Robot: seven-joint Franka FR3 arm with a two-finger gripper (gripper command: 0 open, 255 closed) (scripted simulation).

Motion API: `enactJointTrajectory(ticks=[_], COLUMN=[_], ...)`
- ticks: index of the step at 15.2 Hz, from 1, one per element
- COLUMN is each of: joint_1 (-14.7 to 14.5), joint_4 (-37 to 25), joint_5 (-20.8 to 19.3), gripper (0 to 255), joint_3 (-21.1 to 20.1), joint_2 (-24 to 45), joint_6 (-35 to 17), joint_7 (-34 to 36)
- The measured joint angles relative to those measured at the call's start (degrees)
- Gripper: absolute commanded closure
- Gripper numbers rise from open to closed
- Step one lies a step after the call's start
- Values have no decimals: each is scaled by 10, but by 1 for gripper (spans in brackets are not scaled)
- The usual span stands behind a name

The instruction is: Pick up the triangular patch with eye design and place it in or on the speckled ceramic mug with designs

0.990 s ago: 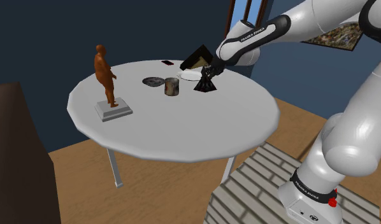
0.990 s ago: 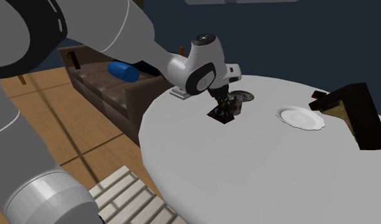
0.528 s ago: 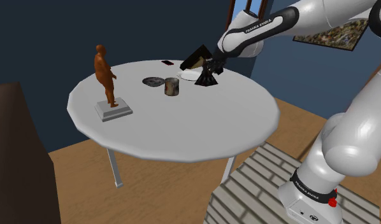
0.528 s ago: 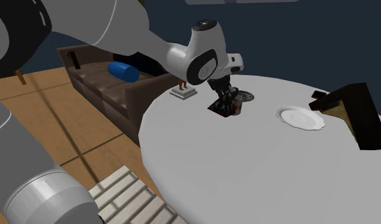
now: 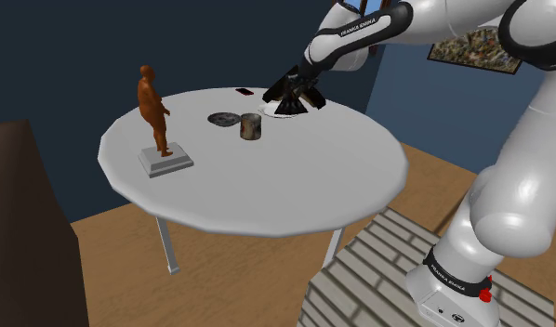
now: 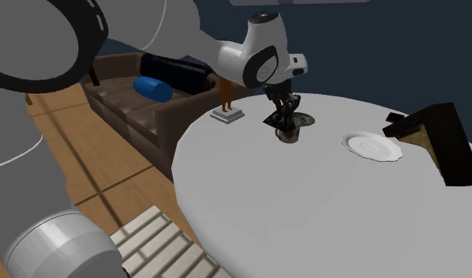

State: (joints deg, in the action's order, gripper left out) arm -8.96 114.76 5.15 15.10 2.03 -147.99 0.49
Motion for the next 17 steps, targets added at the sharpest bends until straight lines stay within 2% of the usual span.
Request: enactJointTrajectory(ticks=[7, 14, 15, 17], joint_1=[0, 24, 27, 27], joint_4=[-205, -514, -539, -546], joint_5=[27, 46, 47, 48], gripper=[255, 255, 255, 255], joint_3=[-11, -24, -25, -26], joint_2=[148, 343, 360, 371], joint_6=[61, 176, 185, 181], joint_7=[14, 37, 39, 40])
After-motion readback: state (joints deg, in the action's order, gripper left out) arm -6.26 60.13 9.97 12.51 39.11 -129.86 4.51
